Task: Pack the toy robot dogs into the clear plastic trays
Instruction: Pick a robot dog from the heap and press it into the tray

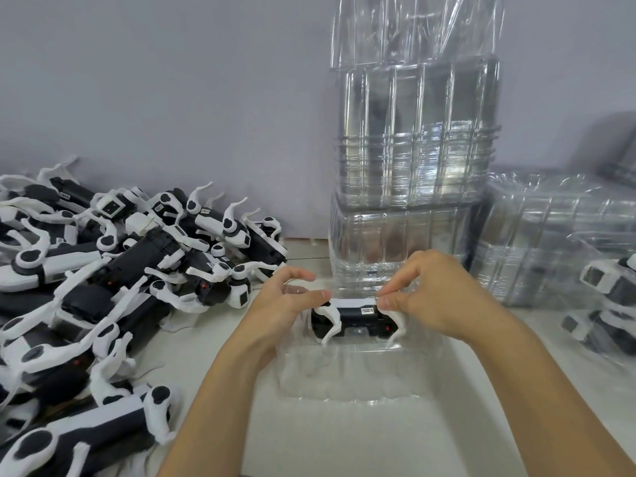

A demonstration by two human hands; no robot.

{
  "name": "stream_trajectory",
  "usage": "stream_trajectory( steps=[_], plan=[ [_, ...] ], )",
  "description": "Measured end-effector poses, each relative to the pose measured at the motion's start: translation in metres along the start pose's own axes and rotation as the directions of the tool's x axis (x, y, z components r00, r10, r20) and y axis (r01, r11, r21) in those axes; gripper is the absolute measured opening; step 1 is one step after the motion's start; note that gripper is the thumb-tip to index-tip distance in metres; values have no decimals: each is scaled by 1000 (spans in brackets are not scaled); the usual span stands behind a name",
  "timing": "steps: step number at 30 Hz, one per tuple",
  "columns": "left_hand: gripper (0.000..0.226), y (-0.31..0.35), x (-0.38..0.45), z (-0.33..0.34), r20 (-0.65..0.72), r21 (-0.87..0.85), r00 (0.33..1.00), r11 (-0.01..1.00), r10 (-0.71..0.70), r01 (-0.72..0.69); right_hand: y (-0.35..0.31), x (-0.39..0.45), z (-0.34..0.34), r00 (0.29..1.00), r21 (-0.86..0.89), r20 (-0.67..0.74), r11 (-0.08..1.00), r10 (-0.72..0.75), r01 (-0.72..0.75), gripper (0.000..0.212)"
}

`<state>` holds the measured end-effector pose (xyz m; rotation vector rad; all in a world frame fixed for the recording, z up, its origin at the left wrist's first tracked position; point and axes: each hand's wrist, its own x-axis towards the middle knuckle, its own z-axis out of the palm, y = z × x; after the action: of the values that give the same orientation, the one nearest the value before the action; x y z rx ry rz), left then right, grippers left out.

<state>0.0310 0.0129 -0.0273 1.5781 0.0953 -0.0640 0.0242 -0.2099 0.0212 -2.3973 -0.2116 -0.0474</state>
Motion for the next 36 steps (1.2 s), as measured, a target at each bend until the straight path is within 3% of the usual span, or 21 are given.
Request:
stream_trajectory(
  steps=[5,12,23,27,31,36],
  plan=[
    [48,0,-1,-1,3,-11,1000,1000,-7,7,-8,0,5,991,-88,21,987,-133,135,16],
    [46,0,-1,0,3,-6,1000,1000,-6,6,-16,1,27,996,-230,42,969,-78,86,36],
    [36,0,-1,-1,6,2,1000,1000,-13,13,-21,-1,24,985,-251,64,953,-160,171,27],
    [35,0,-1,-1,-5,20,1000,1000,-5,5,-28,-5,14,985,-140,95,978,-143,155,12],
    [39,0,-1,0,-17,22,1000,1000,-7,8,-37,-13,6,955,-159,279,976,-99,147,49],
    [43,-1,0,0,-15,30,1000,1000,-7,8,-42,-12,20,934,-371,341,897,-108,239,62]
  ],
)
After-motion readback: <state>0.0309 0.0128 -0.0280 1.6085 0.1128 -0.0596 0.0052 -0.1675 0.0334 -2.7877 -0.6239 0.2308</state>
